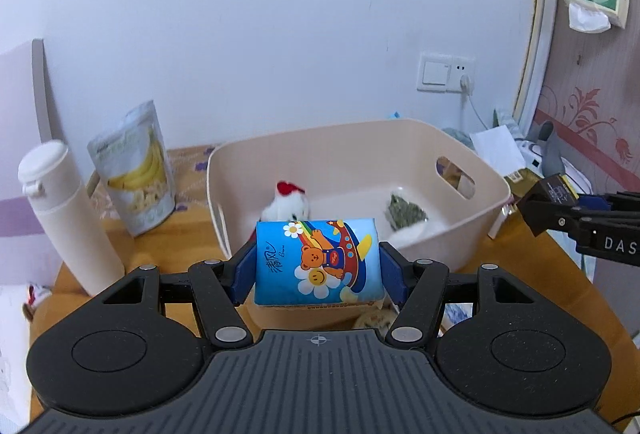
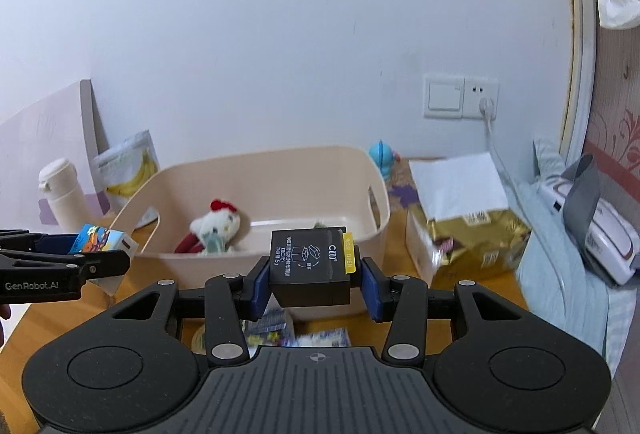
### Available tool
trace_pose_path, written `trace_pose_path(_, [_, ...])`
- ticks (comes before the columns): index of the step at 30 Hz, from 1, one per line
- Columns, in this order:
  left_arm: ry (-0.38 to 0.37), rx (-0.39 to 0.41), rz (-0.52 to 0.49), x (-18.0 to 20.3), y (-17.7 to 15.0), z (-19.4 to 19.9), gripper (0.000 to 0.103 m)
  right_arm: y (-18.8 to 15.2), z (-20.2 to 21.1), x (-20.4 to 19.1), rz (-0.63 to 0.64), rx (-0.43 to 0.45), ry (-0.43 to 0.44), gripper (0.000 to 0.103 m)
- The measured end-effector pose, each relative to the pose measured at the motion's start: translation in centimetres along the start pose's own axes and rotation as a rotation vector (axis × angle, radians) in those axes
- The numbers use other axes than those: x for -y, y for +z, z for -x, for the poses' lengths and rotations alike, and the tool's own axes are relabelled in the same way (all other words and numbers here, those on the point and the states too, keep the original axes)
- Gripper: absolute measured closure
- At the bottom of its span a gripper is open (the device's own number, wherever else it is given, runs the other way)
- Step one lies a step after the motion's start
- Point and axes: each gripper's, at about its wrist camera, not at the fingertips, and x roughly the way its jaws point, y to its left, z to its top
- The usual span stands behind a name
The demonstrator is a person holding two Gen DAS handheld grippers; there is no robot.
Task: Organize objects
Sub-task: 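Lift and carry blue box in left tool while right tool carries black box to basket, then open left tool to drop blue box in basket while right tool drops black box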
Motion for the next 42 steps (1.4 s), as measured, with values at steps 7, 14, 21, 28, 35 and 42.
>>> trace_pose_path(7, [0.009, 0.025, -0.033, 0.5, 2.0, -1.4, 0.039, 2.0, -1.3, 0.2, 0.011, 0.024, -0.012, 0.059])
trace_pose_path(14, [0.01, 0.012, -0.035, 0.7, 3.1, -4.4, 0.039, 3.6, -3.5, 0.2, 0.02, 0.027, -0.01, 0.059])
trace_pose_path(21, [0.019, -0.047, -0.009, 0.1, 3.6, -8.4, 0.039, 4.4, -5.9, 0.3, 0.032, 0.014, -0.008, 0.059])
trace_pose_path(28, [0.016, -0.117, 0.004, -0.5, 3.6, -11.8, 0.039, 4.9, -9.1, -0.1, 0.076, -0.031, -0.009, 0.059])
trace_pose_path(35, [-0.016, -0.214, 0.029, -0.8, 3.2, -13.7, 0.039, 4.7, -11.6, -0.3, 0.096, -0.09, -0.008, 0.059])
trace_pose_path(42, [-0.022, -0.246, 0.054, -0.9, 3.0, -14.0, 0.037, 4.2, -12.5, -0.4, 0.106, -0.138, 0.002, 0.056])
